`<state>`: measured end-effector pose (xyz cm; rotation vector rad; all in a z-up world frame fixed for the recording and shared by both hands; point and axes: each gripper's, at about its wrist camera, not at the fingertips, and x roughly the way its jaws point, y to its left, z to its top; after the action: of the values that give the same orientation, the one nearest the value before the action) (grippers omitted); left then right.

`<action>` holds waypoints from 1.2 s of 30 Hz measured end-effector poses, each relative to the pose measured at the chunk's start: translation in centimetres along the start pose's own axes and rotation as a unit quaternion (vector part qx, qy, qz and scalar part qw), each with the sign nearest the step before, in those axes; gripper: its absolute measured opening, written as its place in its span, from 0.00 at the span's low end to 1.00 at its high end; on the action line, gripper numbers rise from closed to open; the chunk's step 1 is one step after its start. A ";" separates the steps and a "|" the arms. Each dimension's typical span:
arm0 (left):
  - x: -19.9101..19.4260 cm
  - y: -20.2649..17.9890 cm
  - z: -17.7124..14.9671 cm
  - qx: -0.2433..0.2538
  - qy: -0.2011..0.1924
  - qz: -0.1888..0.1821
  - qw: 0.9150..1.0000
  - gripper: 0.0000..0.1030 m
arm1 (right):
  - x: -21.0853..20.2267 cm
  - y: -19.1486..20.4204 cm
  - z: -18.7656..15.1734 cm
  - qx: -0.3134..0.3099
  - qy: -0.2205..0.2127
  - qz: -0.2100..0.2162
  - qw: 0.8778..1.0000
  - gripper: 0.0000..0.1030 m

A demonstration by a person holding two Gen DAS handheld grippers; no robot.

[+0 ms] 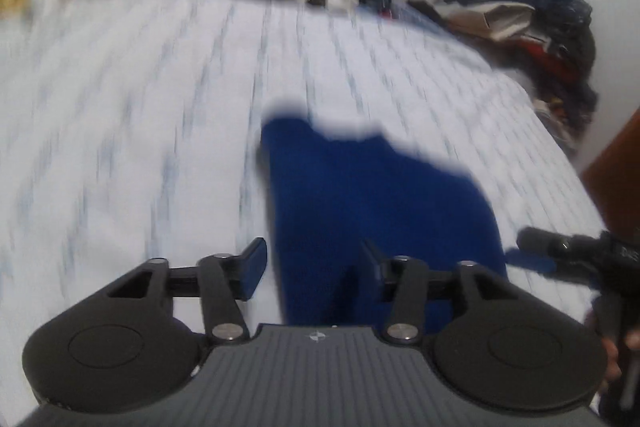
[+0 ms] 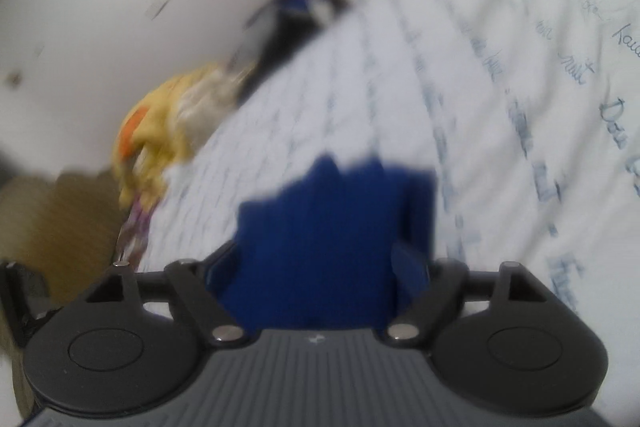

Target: Fold small clothes

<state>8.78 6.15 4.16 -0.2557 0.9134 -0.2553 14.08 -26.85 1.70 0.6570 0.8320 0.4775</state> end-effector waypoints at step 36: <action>4.0 -6.3 -2.1 0.272 -0.143 0.157 0.939 0.12 | 2.1 3.9 -2.6 -0.202 0.016 -0.096 0.975 0.08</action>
<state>8.76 -1.28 1.95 0.3592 0.5543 -0.1600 12.73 -21.94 1.99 0.1912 0.7897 0.4646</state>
